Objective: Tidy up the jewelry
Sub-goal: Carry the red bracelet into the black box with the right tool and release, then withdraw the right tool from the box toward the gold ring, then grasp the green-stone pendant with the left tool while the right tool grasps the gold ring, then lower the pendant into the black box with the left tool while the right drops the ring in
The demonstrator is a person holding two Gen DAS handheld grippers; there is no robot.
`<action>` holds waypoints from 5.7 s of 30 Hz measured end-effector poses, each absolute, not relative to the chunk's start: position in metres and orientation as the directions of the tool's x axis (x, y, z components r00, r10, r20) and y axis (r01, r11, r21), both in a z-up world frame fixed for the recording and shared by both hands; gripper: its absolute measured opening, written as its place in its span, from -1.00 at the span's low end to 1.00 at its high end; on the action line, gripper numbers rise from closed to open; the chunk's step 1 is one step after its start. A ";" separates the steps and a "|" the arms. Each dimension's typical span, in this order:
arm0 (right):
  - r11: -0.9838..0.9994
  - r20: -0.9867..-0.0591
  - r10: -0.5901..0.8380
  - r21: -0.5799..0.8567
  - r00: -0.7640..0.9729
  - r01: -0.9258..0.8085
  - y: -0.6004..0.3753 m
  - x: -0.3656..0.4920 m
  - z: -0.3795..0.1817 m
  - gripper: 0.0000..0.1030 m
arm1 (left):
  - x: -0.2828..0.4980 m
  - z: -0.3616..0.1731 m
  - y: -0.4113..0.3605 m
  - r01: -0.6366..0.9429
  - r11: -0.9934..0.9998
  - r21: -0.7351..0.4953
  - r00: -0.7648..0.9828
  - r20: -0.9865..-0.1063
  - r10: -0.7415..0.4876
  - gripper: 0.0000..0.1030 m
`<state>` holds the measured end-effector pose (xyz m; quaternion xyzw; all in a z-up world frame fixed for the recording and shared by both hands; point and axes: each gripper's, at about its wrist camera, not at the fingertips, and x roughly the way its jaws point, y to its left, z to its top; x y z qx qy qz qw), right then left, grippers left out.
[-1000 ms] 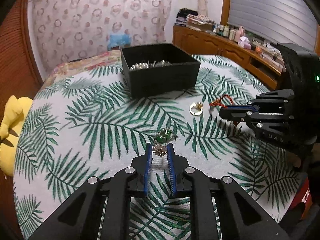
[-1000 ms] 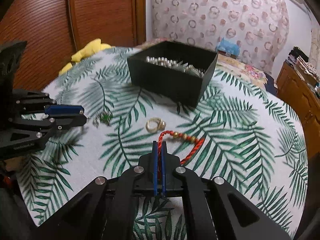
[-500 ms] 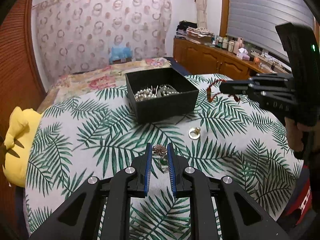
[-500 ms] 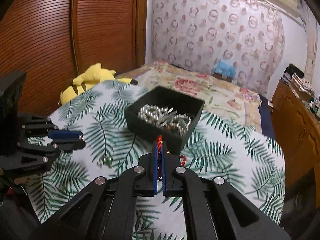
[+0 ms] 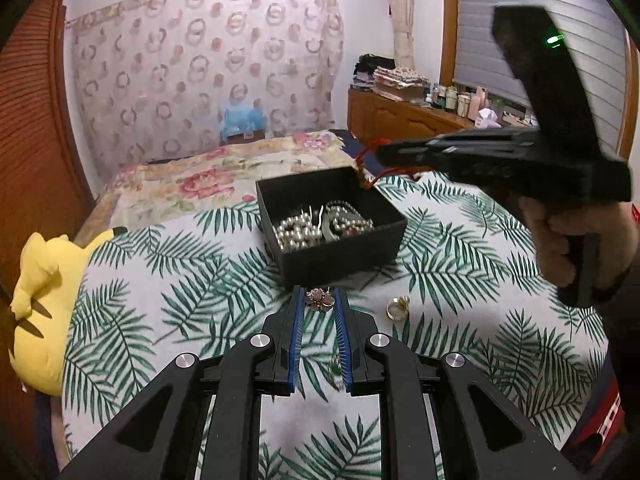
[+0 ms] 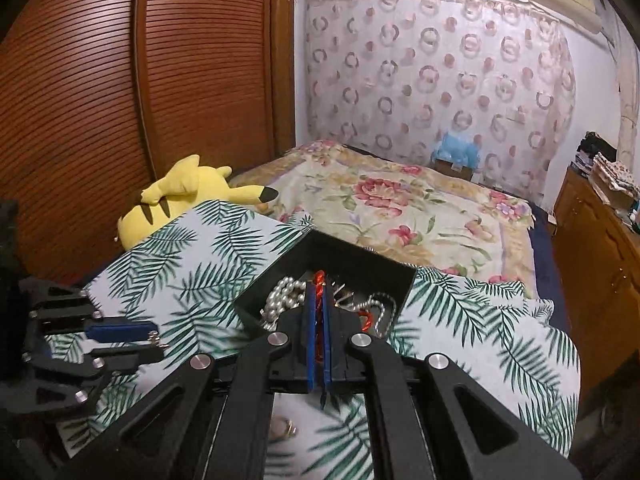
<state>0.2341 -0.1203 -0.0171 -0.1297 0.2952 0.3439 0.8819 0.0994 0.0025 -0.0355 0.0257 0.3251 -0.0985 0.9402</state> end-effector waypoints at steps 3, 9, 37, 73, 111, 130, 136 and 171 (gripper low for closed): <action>0.734 -0.622 0.527 -0.011 0.579 -0.679 -0.114 0.252 -0.024 -0.93 | 0.108 -0.032 0.003 0.201 0.979 -0.014 0.773 -0.612 -0.167 -0.72; 0.742 -0.636 0.527 0.021 0.564 -0.670 -0.111 0.272 -0.033 -0.52 | 0.129 -0.030 0.005 0.192 0.981 -0.003 0.772 -0.617 -0.153 -0.72; 0.812 -0.638 0.450 0.002 0.624 -0.584 -0.178 0.250 -0.067 -0.47 | 0.224 -0.046 -0.029 0.179 0.983 0.045 0.726 -0.681 -0.101 -0.72; 0.714 -0.738 0.485 0.024 0.469 -0.700 -0.142 0.200 -0.107 -0.47 | 0.119 -0.073 0.012 0.175 0.984 -0.025 0.713 -0.686 -0.144 0.13; 0.719 -0.767 0.447 0.000 0.461 -0.695 -0.138 0.199 -0.118 -0.77 | 0.108 -0.105 -0.020 0.263 0.965 0.016 0.643 -0.749 -0.163 -0.49; 0.729 -0.725 0.476 0.008 0.498 -0.685 -0.147 0.203 -0.090 -0.77 | 0.105 -0.077 -0.017 0.246 0.969 0.001 0.703 -0.689 -0.178 -0.77; 0.739 -0.693 0.483 -0.005 0.535 -0.674 -0.145 0.212 -0.067 -0.77 | 0.113 -0.057 -0.012 0.224 0.975 -0.004 0.737 -0.653 -0.172 -0.77; 0.811 -0.645 0.462 0.030 0.608 -0.584 -0.165 0.260 -0.060 -0.76 | 0.199 -0.029 -0.017 0.178 0.984 0.025 0.758 -0.641 -0.121 -0.77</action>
